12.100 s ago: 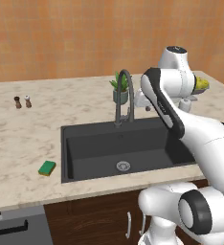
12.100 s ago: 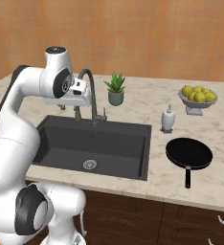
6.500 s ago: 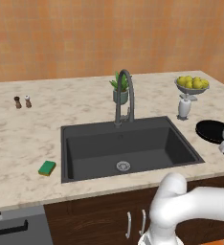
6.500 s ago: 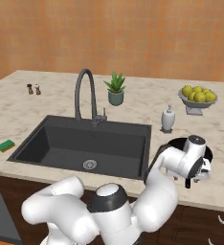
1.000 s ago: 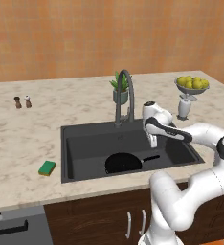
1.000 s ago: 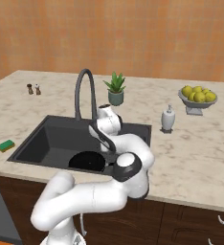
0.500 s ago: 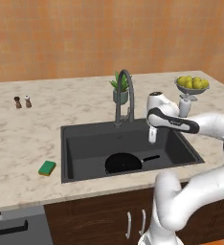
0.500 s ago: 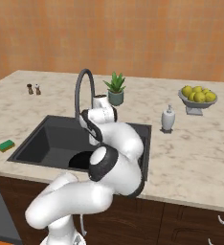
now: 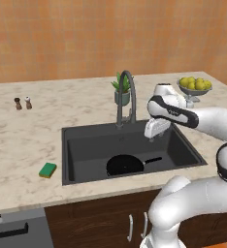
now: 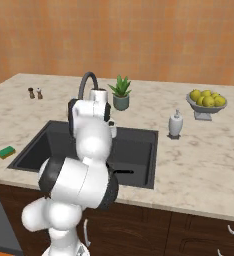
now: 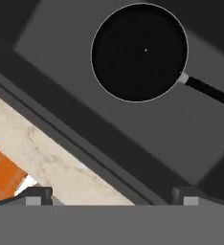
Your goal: Pick the pan and sponge and place them into the sink. Then turn on the water.
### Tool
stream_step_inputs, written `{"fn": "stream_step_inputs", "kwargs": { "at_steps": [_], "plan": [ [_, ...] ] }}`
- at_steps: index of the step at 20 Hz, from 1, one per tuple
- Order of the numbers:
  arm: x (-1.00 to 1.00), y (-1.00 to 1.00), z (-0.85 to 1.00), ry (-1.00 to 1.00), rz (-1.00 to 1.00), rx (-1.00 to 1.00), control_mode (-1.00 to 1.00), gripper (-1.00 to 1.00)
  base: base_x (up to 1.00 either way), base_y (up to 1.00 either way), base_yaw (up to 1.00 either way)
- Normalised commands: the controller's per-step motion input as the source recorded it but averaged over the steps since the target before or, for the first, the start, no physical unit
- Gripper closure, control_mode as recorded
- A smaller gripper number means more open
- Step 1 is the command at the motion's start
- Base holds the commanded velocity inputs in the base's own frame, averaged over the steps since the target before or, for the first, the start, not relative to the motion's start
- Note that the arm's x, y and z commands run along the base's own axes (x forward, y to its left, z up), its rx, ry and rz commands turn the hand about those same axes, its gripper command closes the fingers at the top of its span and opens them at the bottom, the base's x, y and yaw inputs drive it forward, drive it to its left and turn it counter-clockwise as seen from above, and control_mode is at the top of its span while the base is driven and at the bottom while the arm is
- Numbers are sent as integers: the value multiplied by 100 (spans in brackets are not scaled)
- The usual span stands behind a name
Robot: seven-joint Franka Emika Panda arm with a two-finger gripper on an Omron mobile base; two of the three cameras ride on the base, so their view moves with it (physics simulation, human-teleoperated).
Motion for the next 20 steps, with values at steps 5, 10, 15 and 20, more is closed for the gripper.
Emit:
{"fn": "stream_step_inputs", "kwargs": {
  "at_steps": [5,10,15,20],
  "plan": [
    [-91,82,33,-3,-43,2,-100,-100,0,0,0],
    [-68,96,21,-1,-42,0,-100,-100,0,0,0],
    [-31,100,15,0,-36,0,-100,-100,0,0,0],
    [-3,100,16,0,-26,-2,-100,-100,0,0,0]
  ]
}}
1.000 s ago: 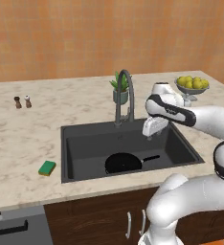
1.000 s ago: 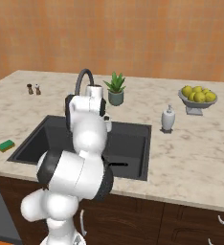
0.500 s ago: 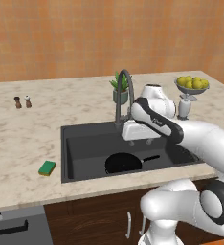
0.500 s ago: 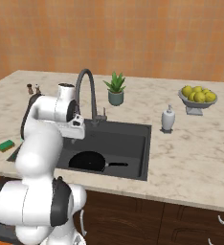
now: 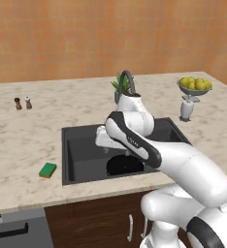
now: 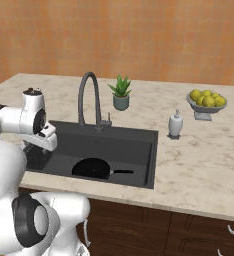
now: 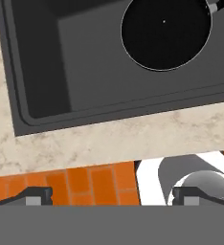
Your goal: Pick the pan and sponge and place them into the sink. Then turn on the water.
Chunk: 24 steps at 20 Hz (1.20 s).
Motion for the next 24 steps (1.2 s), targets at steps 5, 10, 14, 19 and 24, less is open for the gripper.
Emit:
{"fn": "stream_step_inputs", "kwargs": {
  "at_steps": [5,10,14,19,24],
  "plan": [
    [14,94,4,5,-15,-21,-100,-100,0,0,0],
    [37,79,0,14,-9,-16,-100,-100,0,0,0],
    [28,73,0,14,-8,-4,-100,-100,0,0,0],
    [15,65,-12,1,-8,0,-100,-100,0,0,0],
    [30,68,-21,7,-11,0,-100,-100,0,0,0]
  ]
}}
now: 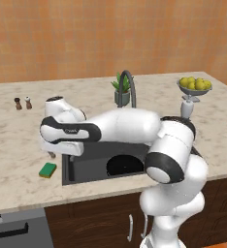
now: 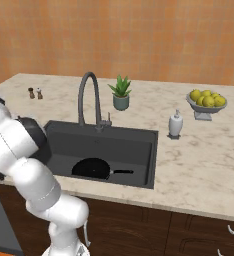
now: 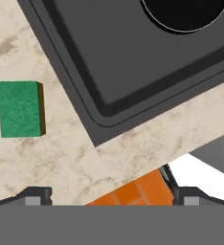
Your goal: Pick the pan and sponge and place them into the sink. Then turn on the water.
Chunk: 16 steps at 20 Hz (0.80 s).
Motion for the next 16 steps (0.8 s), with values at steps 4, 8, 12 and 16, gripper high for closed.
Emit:
{"fn": "stream_step_inputs", "kwargs": {
  "at_steps": [4,8,12,16],
  "plan": [
    [17,47,-12,6,-11,0,-100,-100,0,0,0],
    [1,28,-12,1,-11,0,-100,-100,0,0,0],
    [20,11,-21,0,-2,0,-100,-100,0,0,0],
    [31,0,-30,0,6,8,-100,-100,0,0,0]
  ]
}}
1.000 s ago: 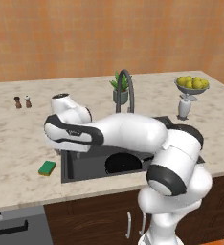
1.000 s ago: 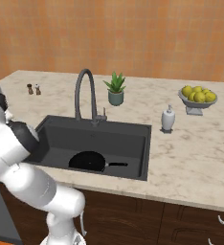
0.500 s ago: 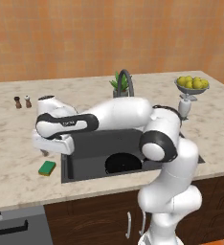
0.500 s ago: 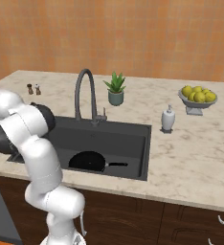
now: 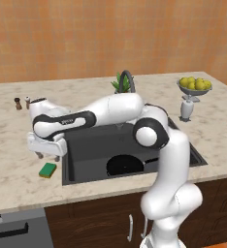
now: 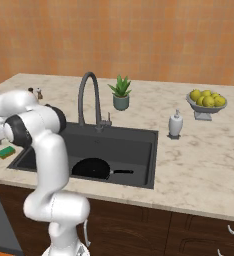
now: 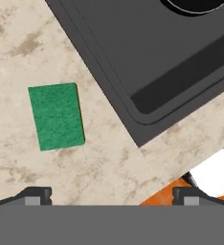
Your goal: Pick the pan and sponge and place them into the sink. Then turn on the water.
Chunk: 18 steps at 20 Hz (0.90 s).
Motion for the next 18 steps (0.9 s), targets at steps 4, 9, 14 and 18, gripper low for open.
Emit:
{"fn": "stream_step_inputs", "kwargs": {
  "at_steps": [4,9,14,18],
  "plan": [
    [25,0,-44,-1,4,18,-100,-100,0,0,0],
    [21,0,-38,-1,2,16,-100,-100,0,0,0],
    [6,0,-27,0,-2,3,-100,-100,0,0,0],
    [0,0,-23,0,-6,0,-100,-100,0,0,0]
  ]
}}
